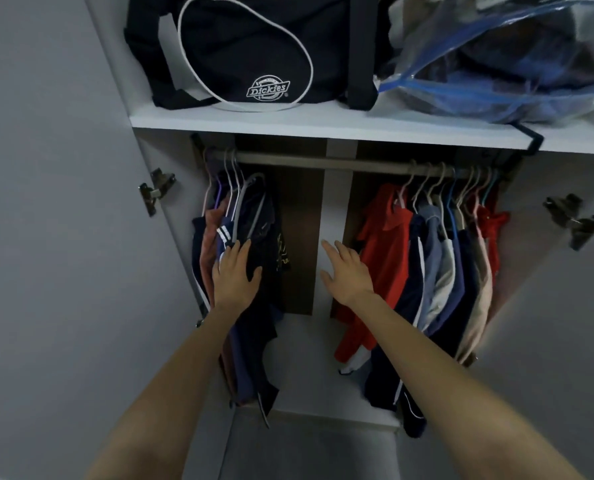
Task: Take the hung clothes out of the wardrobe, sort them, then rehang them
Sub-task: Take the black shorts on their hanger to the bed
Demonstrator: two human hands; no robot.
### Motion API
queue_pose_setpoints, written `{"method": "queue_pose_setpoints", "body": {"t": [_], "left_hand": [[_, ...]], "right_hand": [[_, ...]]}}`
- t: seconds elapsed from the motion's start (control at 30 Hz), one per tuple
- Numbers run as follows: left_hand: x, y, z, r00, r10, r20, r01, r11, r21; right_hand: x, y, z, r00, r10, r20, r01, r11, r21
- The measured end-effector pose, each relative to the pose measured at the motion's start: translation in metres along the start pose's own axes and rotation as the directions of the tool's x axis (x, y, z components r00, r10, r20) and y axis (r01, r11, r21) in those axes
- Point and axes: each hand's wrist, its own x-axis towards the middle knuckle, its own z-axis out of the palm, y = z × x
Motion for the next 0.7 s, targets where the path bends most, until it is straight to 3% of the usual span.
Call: {"method": "queue_pose_setpoints", "body": {"t": [0.2, 0.37, 0.7], "left_hand": [[0.069, -0.007, -0.017, 0.988, 0.083, -0.131, -0.091, 0.995, -0.052], [0.096, 0.006, -0.025, 0.987, -0.107, -0.118, 0.078, 0.971, -0.227], [0.148, -0.013, -0.002, 0.990, -0.139, -0.032, 0.136, 0.987, -0.086]], "right_hand": [[0.060, -0.012, 0.003, 1.000, 0.017, -0.015, -0.017, 1.000, 0.003], [0.092, -0.016, 0.005, 1.000, 0.020, -0.003, -0.020, 1.000, 0.019], [0.120, -0.018, 0.014, 0.999, 0.032, 0.010, -0.032, 0.998, 0.048]]}}
